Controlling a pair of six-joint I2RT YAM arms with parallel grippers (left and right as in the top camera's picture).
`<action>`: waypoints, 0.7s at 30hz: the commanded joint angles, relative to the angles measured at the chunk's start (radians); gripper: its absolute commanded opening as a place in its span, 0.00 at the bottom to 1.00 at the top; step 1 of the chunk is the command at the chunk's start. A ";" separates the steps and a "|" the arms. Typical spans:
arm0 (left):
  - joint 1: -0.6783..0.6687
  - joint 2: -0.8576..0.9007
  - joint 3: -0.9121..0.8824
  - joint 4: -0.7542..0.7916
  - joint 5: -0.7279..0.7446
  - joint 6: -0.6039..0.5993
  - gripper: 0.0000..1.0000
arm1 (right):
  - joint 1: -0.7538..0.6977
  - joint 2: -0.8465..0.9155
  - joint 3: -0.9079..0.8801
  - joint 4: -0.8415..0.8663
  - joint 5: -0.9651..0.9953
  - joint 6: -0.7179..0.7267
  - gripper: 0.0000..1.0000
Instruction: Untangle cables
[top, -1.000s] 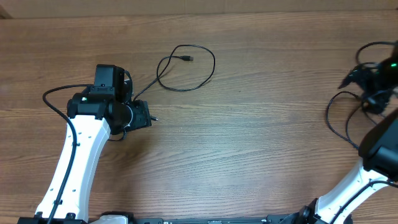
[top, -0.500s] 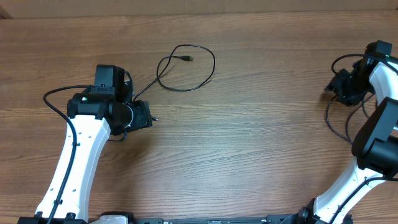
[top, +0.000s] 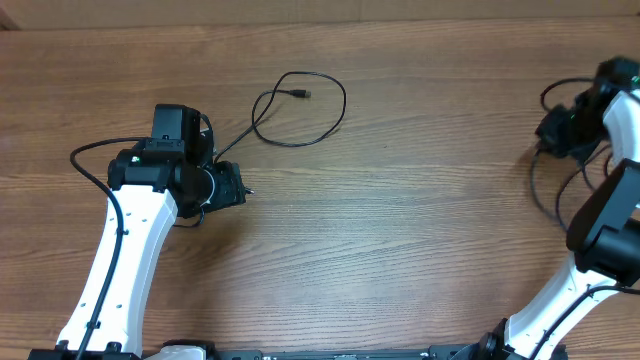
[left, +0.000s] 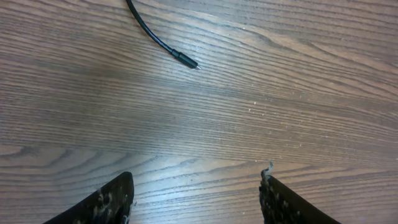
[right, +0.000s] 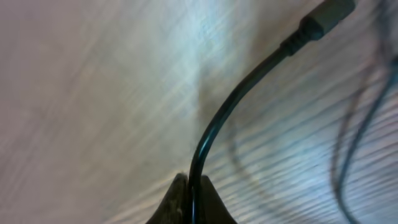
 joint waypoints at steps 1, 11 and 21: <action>0.004 -0.010 -0.002 0.000 0.013 -0.010 0.65 | -0.030 -0.061 0.193 -0.015 0.027 -0.032 0.04; 0.004 -0.010 -0.002 -0.005 0.013 -0.010 0.65 | -0.143 -0.035 0.422 0.064 0.200 0.138 0.74; 0.004 -0.010 -0.002 0.020 0.008 -0.001 0.67 | 0.036 -0.035 0.422 -0.170 -0.249 -0.092 1.00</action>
